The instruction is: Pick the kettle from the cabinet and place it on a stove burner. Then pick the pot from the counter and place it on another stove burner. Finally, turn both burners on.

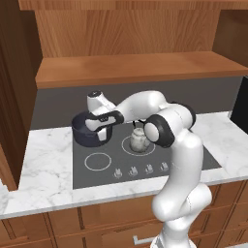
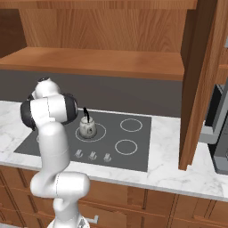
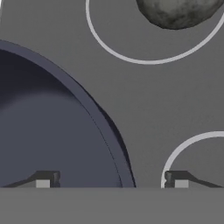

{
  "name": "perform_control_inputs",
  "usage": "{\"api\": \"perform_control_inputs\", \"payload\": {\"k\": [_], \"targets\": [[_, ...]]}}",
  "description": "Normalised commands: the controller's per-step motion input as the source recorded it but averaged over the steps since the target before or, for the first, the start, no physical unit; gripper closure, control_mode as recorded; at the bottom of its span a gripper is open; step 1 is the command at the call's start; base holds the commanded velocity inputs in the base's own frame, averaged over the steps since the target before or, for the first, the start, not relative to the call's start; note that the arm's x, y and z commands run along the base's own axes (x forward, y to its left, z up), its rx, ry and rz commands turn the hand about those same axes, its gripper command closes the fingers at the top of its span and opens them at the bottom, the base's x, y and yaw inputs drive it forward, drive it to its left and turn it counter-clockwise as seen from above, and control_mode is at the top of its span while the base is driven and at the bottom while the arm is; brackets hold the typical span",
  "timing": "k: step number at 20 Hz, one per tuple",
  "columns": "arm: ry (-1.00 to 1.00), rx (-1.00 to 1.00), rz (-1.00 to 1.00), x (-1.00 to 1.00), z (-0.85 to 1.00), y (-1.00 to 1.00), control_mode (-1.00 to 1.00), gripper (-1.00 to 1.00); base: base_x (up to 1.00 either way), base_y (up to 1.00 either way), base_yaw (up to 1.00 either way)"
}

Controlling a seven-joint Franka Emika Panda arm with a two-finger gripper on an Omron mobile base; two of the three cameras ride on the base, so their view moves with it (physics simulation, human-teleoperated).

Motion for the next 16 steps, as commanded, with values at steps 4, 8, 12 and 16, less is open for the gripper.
{"api": "perform_control_inputs", "payload": {"k": [4,8,12,16], "targets": [[-0.1,0.0,-0.01,-0.09,0.08,0.19,-1.0,-1.0,0.0,0.0,0.0],[-0.1,0.0,0.0,-0.23,0.1,0.26,-1.0,-1.0,0.0,0.0,0.0],[-0.07,0.0,0.0,-0.32,0.07,0.2,-1.0,-1.0,0.0,0.0,0.0],[-0.05,0.0,0.0,-0.25,0.09,0.1,-1.0,-1.0,0.0,0.0,0.0]]}}
